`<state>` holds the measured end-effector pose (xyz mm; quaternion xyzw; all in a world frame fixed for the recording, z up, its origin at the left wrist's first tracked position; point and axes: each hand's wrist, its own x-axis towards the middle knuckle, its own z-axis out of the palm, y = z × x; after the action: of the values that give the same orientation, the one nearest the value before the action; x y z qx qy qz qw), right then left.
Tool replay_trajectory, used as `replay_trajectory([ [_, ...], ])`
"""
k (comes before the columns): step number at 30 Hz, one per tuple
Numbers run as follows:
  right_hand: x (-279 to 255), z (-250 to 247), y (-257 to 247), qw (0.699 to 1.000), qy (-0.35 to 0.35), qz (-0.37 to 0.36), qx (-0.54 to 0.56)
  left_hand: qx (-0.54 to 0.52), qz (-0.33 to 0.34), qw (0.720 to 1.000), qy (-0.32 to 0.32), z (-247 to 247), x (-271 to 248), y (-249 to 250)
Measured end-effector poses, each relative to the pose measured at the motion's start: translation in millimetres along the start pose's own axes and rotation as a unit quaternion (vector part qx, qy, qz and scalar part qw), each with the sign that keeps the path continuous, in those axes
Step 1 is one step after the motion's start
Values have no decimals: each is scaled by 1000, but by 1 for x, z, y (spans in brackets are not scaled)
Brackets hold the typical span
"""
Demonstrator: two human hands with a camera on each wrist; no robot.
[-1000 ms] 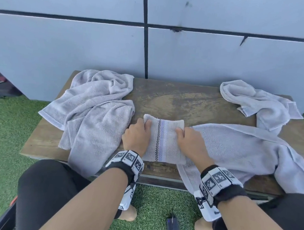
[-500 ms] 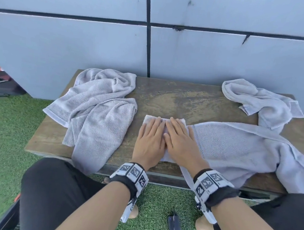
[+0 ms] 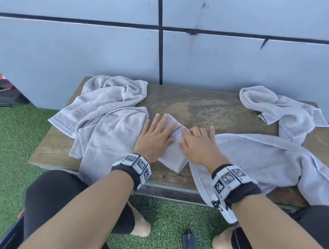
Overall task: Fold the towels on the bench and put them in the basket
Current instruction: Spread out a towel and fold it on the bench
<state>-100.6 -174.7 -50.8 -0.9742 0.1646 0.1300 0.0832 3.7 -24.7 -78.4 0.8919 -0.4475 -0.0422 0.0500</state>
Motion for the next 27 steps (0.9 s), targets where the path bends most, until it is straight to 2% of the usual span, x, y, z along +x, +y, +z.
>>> replay_trajectory([
  [2,2,-9,1,1000,13,-5,-3,2,-42,998,54,-9,-3,4],
  [5,4,-16,0,997,74,12,29,-65,-125,983,121,-8,-19,22],
  [9,10,-13,-12,995,53,37,69,-95,-230,963,102,14,-42,41],
  [12,14,-10,-18,993,49,47,92,-92,-274,946,145,13,-45,48],
  [14,15,-9,-17,991,48,63,104,-117,-315,925,175,9,-45,50],
  [17,16,-7,-14,989,42,84,114,-193,-405,883,135,4,-48,52],
  [19,16,-7,-15,987,36,90,126,-221,-442,864,100,0,-49,52],
  [25,13,-11,-20,986,34,95,132,-278,-461,841,58,-16,-44,49],
  [27,11,-12,-20,985,44,85,147,-341,-457,820,55,-20,-44,48],
])
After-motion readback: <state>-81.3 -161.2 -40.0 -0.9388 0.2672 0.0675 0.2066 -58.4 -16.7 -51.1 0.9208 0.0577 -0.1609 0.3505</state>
